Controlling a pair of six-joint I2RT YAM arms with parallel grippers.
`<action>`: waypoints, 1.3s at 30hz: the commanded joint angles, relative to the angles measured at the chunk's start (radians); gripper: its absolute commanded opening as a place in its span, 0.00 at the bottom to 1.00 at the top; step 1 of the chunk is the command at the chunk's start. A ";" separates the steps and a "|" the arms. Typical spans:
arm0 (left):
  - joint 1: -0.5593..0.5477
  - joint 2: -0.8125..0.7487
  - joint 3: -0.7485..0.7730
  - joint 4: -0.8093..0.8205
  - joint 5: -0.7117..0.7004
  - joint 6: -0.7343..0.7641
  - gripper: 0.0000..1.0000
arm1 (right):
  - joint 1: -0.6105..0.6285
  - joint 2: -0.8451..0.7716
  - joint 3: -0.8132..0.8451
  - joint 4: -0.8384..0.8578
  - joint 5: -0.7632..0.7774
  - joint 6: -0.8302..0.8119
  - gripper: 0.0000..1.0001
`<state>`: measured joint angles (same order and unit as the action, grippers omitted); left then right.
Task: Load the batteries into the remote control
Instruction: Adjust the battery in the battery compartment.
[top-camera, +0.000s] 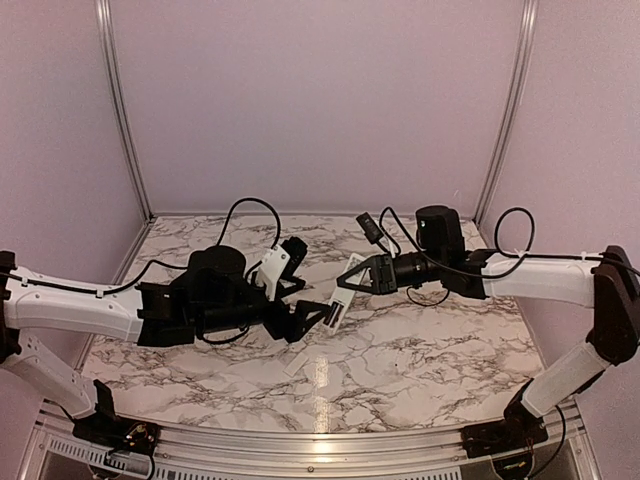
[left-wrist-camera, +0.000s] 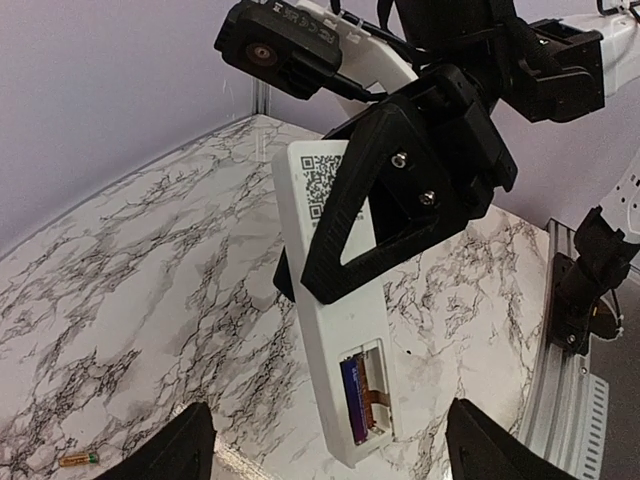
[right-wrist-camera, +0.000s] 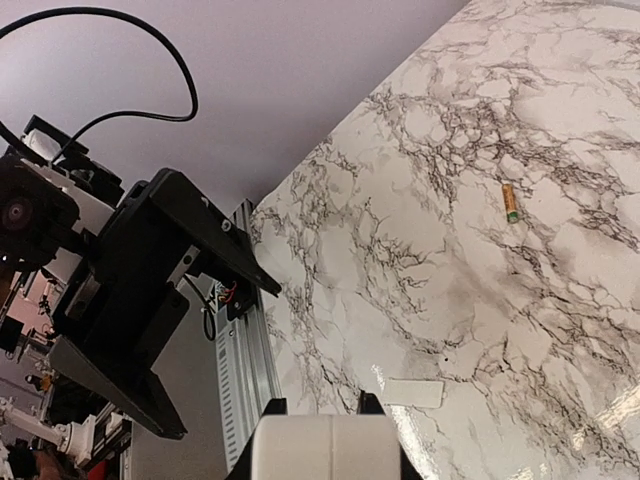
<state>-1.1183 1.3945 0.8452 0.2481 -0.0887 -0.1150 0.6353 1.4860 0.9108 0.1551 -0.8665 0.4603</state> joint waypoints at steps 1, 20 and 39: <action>0.022 0.075 0.087 -0.080 0.067 -0.049 0.76 | -0.006 -0.027 -0.010 0.067 0.002 0.002 0.00; 0.058 0.183 0.155 -0.110 0.188 -0.096 0.56 | -0.003 -0.047 -0.032 0.109 -0.009 0.016 0.00; 0.126 0.226 0.190 -0.151 0.261 -0.122 0.58 | -0.018 -0.061 -0.069 0.148 -0.001 0.034 0.00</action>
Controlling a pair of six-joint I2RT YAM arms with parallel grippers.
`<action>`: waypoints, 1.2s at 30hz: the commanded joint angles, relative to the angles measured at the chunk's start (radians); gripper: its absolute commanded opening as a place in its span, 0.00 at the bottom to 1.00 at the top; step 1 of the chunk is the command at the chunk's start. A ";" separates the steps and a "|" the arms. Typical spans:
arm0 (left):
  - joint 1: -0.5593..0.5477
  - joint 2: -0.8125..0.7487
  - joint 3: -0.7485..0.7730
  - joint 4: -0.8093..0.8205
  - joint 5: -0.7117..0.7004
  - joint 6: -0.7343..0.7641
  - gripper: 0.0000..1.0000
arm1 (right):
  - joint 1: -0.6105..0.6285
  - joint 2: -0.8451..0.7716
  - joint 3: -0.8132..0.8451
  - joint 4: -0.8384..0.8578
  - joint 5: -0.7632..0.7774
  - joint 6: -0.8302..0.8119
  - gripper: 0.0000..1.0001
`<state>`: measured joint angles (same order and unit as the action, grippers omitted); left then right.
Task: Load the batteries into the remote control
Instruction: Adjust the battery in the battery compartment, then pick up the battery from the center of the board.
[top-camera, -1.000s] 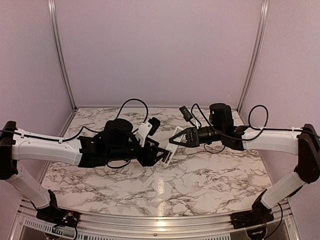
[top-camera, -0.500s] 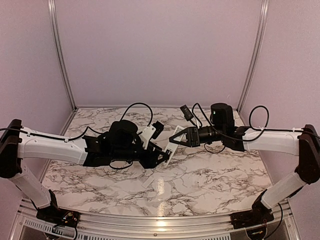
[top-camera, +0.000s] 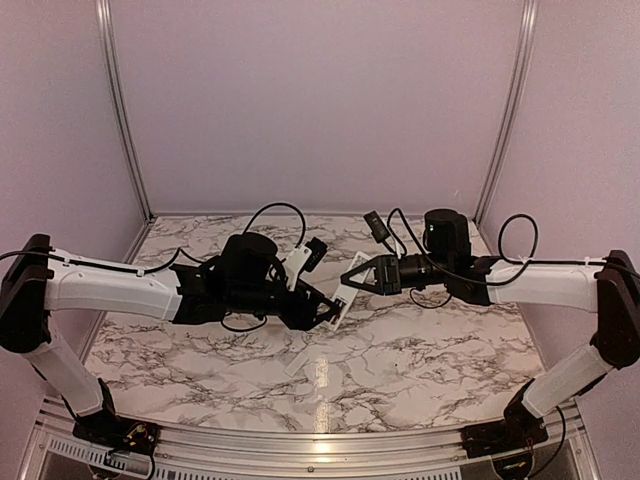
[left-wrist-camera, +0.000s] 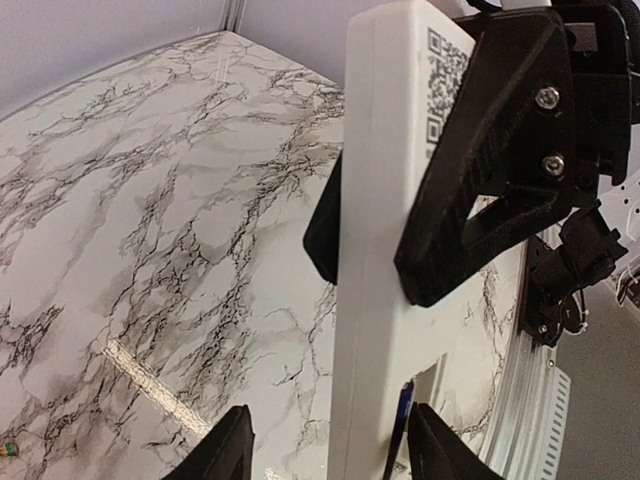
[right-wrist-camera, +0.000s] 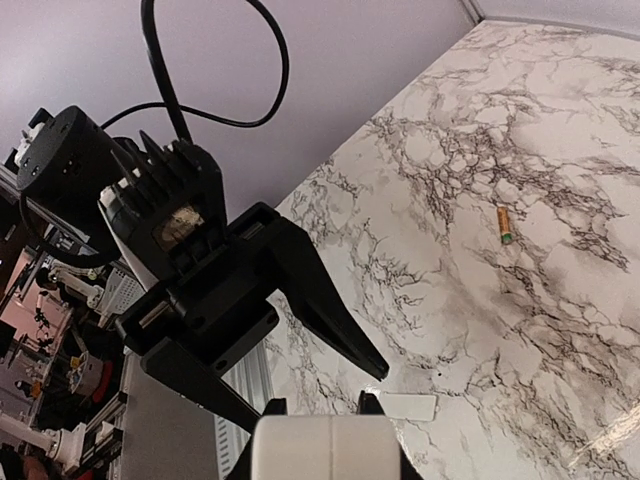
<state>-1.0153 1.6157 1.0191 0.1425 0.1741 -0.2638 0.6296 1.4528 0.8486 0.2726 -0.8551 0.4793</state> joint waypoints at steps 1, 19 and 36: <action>0.032 -0.011 0.005 -0.039 0.011 0.037 0.64 | -0.023 -0.022 -0.014 0.030 -0.010 0.019 0.00; 0.281 -0.019 0.016 -0.210 -0.396 -0.264 0.74 | -0.130 -0.007 -0.089 0.028 -0.005 0.058 0.00; 0.211 0.246 0.241 -0.595 -0.690 -0.664 0.60 | -0.136 0.001 -0.096 0.036 -0.012 0.053 0.00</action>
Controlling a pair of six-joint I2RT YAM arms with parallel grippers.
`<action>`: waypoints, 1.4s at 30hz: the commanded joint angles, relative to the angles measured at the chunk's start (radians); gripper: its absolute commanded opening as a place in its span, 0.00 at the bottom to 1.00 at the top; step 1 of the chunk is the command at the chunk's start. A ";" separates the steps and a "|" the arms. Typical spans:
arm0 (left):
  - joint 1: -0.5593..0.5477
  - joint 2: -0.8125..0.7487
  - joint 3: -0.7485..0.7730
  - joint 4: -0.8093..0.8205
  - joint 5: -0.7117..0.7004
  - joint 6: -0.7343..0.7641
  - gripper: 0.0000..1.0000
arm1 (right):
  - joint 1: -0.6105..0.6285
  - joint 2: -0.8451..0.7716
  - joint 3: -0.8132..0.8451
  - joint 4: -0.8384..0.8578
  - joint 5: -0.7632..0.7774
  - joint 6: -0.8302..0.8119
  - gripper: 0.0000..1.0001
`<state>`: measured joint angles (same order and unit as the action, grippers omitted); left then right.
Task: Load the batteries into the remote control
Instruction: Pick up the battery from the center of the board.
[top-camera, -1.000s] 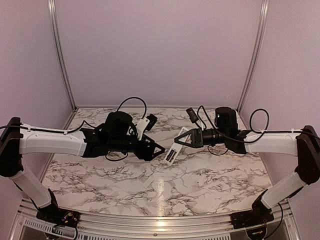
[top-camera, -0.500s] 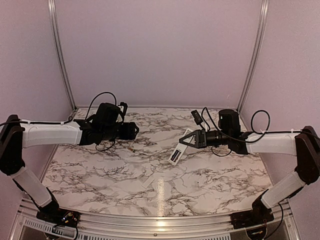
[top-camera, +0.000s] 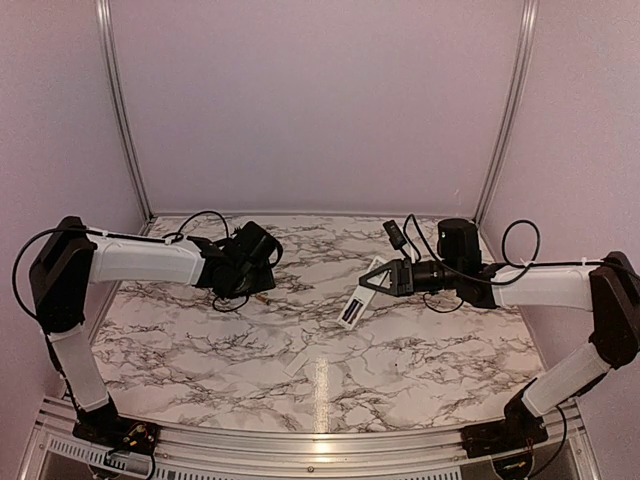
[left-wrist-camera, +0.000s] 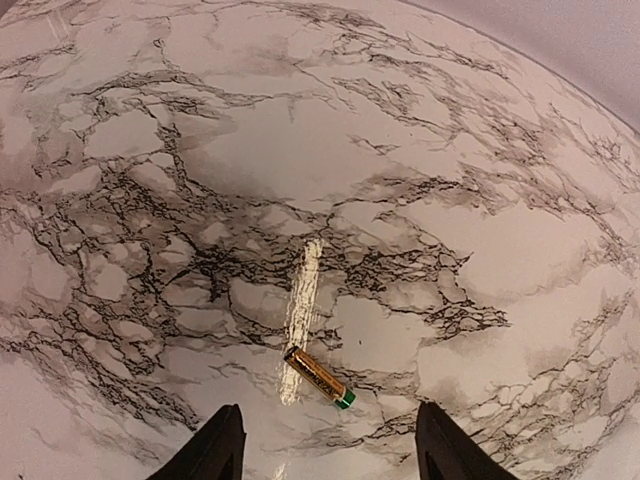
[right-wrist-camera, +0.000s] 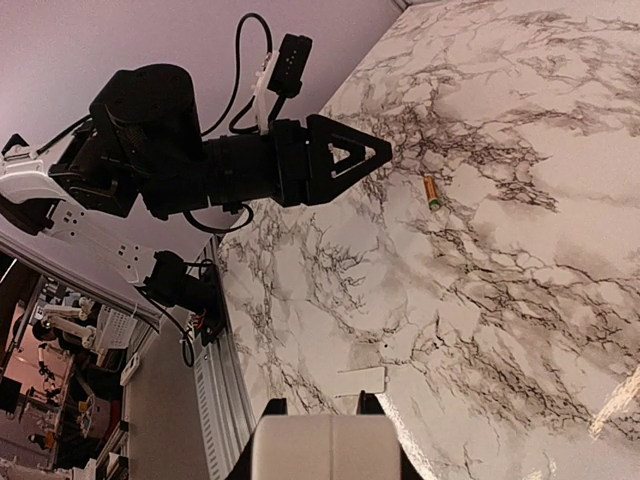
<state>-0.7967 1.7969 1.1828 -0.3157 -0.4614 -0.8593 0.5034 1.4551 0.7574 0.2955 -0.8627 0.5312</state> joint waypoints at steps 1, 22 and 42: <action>-0.010 0.078 0.091 -0.147 -0.054 -0.076 0.59 | -0.009 -0.003 -0.006 0.012 -0.005 0.000 0.00; -0.017 0.236 0.250 -0.249 -0.057 -0.114 0.45 | -0.009 -0.013 -0.009 0.009 -0.015 -0.005 0.00; -0.018 0.320 0.276 -0.253 -0.060 -0.115 0.42 | -0.009 -0.013 -0.008 0.000 -0.018 -0.007 0.00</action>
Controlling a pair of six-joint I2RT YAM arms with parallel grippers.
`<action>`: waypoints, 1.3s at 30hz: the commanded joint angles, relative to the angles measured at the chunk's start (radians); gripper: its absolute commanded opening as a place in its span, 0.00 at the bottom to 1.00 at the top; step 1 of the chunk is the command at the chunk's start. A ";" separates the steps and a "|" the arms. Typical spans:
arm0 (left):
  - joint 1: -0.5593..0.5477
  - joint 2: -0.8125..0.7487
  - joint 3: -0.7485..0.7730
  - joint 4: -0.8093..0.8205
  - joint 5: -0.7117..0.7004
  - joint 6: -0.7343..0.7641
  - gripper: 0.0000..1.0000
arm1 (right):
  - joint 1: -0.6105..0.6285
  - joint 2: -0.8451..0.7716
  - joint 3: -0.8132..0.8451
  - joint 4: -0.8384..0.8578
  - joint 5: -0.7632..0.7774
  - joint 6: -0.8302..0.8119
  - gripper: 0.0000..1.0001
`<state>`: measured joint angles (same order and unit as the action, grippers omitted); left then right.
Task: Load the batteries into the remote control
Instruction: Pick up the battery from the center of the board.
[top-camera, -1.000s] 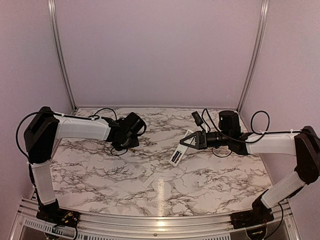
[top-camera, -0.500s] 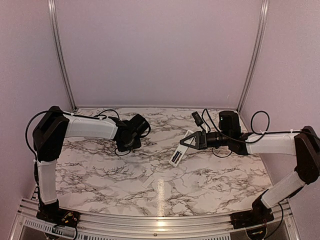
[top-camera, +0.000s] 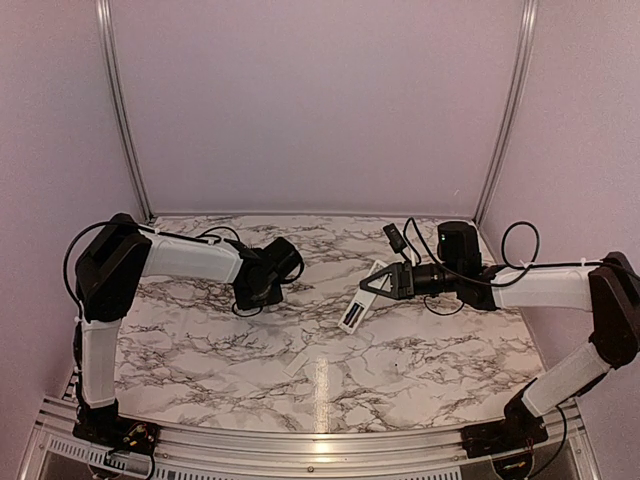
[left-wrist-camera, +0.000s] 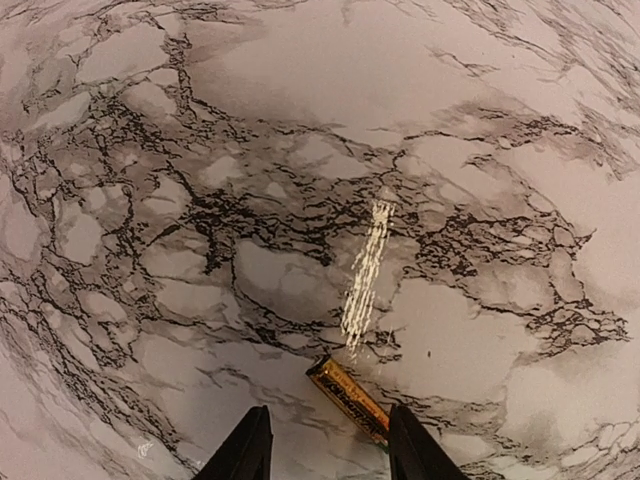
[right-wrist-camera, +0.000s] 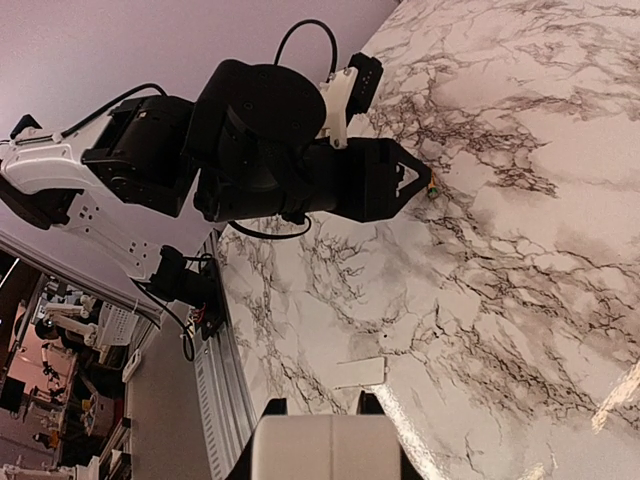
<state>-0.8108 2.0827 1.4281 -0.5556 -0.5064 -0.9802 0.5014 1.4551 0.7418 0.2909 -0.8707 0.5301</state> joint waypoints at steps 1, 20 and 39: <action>-0.004 0.038 0.033 -0.013 -0.015 0.005 0.41 | -0.008 -0.013 0.007 0.004 -0.011 -0.005 0.00; -0.001 0.090 0.032 -0.027 -0.027 0.015 0.34 | -0.008 -0.011 0.012 0.000 -0.012 -0.006 0.00; -0.001 -0.129 -0.274 0.298 0.343 0.514 0.00 | -0.008 -0.003 -0.012 0.042 -0.021 0.024 0.00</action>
<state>-0.8085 2.0022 1.2331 -0.3405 -0.3679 -0.6380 0.5014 1.4551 0.7414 0.2810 -0.8745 0.5301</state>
